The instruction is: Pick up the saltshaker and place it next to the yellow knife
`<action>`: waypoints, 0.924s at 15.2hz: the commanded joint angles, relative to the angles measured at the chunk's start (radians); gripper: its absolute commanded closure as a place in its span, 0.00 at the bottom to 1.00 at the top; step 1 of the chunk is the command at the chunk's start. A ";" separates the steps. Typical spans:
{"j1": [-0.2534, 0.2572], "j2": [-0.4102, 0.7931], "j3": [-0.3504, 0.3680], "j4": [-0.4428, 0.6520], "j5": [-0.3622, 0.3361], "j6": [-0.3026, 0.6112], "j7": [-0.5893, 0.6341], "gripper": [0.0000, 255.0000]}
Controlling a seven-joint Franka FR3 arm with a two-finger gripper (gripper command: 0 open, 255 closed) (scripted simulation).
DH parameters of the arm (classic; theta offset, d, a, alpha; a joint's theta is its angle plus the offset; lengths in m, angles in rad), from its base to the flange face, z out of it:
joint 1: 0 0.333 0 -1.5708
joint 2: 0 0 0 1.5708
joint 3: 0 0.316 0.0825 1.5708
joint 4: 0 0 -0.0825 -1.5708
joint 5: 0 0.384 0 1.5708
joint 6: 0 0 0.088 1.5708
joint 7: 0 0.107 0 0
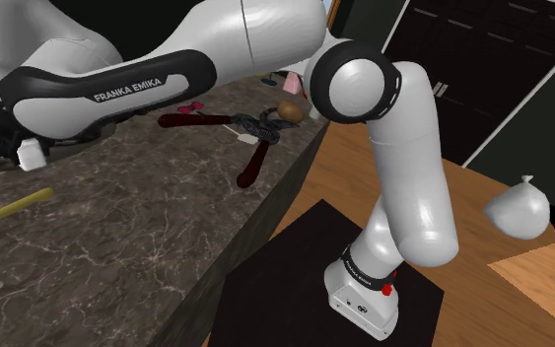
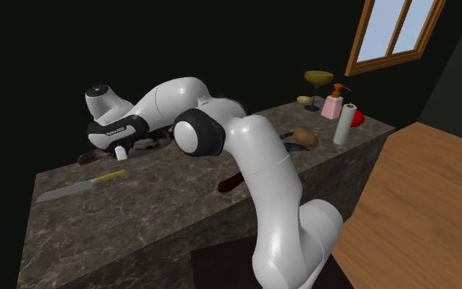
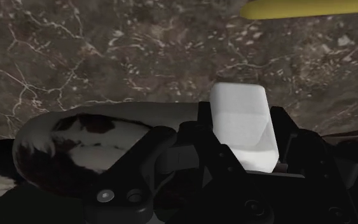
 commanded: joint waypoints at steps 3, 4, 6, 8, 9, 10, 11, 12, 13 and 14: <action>0.003 0.021 -0.008 -0.020 -0.012 0.040 0.015 1.00; 0.004 0.027 -0.010 -0.024 -0.015 0.049 0.018 1.00; 0.005 0.038 -0.015 -0.031 -0.022 0.068 0.025 1.00; 0.008 0.053 -0.020 -0.039 -0.029 0.090 0.034 1.00; 0.008 0.052 -0.020 -0.039 -0.029 0.090 0.034 1.00; 0.008 0.053 -0.020 -0.039 -0.029 0.090 0.034 1.00; 0.008 0.053 -0.020 -0.039 -0.029 0.090 0.034 1.00; 0.008 0.053 -0.020 -0.039 -0.029 0.090 0.034 1.00; 0.008 0.053 -0.020 -0.039 -0.029 0.090 0.034 1.00; 0.008 0.053 -0.020 -0.039 -0.029 0.090 0.034 1.00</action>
